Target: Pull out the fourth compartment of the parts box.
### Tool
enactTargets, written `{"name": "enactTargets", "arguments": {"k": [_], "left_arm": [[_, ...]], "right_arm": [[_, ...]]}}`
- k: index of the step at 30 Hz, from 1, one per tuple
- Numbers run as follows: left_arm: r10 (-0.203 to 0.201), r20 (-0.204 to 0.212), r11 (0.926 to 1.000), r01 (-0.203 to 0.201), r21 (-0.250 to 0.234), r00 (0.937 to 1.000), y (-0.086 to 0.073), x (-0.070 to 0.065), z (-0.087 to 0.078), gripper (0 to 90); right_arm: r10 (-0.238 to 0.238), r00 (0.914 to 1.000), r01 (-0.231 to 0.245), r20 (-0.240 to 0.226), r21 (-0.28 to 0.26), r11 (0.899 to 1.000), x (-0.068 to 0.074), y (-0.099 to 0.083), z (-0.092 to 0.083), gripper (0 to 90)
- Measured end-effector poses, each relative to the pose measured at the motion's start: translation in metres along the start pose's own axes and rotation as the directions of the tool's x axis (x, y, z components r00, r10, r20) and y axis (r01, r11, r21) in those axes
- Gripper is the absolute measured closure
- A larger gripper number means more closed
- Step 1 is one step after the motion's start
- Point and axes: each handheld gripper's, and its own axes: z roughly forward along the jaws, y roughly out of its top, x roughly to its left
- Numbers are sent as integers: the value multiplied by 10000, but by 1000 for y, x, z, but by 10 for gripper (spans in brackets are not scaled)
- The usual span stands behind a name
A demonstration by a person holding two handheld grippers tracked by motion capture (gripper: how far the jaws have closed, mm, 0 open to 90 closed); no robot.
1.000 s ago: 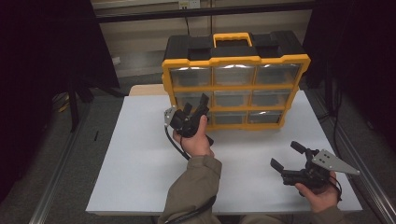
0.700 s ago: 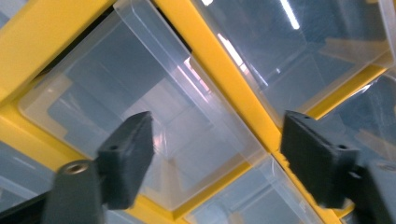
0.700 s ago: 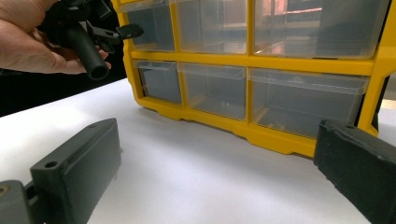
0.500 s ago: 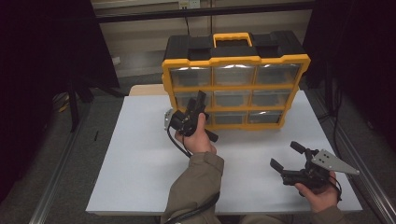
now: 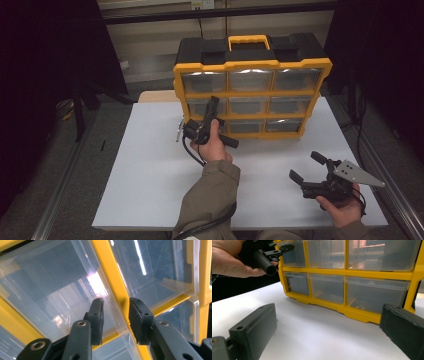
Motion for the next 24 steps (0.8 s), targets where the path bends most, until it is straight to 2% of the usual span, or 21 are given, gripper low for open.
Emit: {"name": "enactTargets", "arguments": {"k": [3,8,10,12,13,14,18,21,22,23,24], "left_arm": [[-384,135,9990,387,-215,9992,-1,1,0,670],[-708,39,9968,709,-363,9975,-1,1,1,696],[-853,51,9956,855,-375,9963,-2,1,0,736],[-1251,137,9904,1257,-579,9921,-3,1,1,746],[-1251,137,9904,1257,-579,9921,-3,1,1,749],[-1076,1,9934,1076,-404,9942,-3,2,-1,749],[-1501,42,9857,1500,-763,9887,-4,0,0,766],[-1599,-61,9845,1591,-738,9871,-5,-1,-2,777],[-1683,1,9819,1677,-879,9857,-5,-2,-1,778],[-1589,44,9841,1588,-799,9873,-6,-1,-2,778],[-1657,99,9821,1660,-893,9861,-6,-1,-2,780]], "right_arm": [[9,10000,-9,59,-22,10000,0,0,0,10],[33,10000,-33,35,-24,10000,0,0,0,10],[29,10000,-29,29,-6,10000,0,0,0,10],[21,10000,-21,25,-14,10000,0,0,0,10],[21,10000,-21,25,-14,10000,0,0,0,10],[24,10000,-24,27,-16,10000,0,0,0,10],[19,10000,-19,31,1,10000,0,0,0,10],[102,9999,-102,77,-39,9999,0,0,0,10],[25,10000,-25,41,0,10000,0,0,0,10],[111,9999,-111,87,-37,9999,0,0,0,10],[44,10000,-44,60,-9,10000,0,0,0,10]]}}
